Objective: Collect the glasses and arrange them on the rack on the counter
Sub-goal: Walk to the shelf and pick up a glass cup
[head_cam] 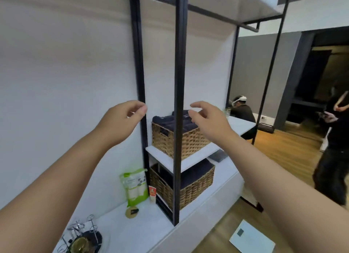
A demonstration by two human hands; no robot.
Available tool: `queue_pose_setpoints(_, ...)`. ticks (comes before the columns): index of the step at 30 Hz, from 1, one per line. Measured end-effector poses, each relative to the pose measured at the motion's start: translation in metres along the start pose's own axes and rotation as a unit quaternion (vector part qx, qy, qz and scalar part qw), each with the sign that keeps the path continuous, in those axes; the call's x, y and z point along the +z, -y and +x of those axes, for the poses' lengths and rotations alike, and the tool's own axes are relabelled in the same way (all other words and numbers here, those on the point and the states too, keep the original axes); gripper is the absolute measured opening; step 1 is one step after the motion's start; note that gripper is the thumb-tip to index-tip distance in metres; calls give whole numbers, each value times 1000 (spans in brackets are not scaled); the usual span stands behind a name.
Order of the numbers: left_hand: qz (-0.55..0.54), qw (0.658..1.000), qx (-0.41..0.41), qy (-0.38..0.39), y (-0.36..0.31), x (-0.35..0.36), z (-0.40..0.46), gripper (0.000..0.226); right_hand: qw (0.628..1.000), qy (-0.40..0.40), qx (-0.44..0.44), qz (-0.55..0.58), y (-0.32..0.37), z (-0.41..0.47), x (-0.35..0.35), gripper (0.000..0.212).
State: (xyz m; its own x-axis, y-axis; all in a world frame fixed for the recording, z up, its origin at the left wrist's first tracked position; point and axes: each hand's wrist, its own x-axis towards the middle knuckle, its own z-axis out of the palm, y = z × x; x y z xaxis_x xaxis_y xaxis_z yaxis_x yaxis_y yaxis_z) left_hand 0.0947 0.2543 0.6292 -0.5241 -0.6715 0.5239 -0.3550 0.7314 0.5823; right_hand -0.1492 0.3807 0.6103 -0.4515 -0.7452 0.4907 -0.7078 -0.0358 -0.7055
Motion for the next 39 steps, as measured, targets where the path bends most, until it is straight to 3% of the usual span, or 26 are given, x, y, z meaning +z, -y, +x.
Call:
queue_pose_setpoints(9, -79, 992, 56, 82, -117, 148, 21, 36, 996, -60, 65, -9, -86, -32, -136, 30)
queue_pose_setpoints(14, -101, 986, 46, 128, -140, 239, 34, 33, 992, -86, 90, -24, -154, -22, -191, 29)
queue_pose_setpoints(20, -110, 985, 32, 132, -160, 326, 85, 35, 990, -99, 92, -51, -223, 14, -242, 30)
queue_pose_setpoints(39, -107, 982, 62, 144, -192, 601, 402, 36, 984, -104, 122, -72, -454, 258, -314, 30)
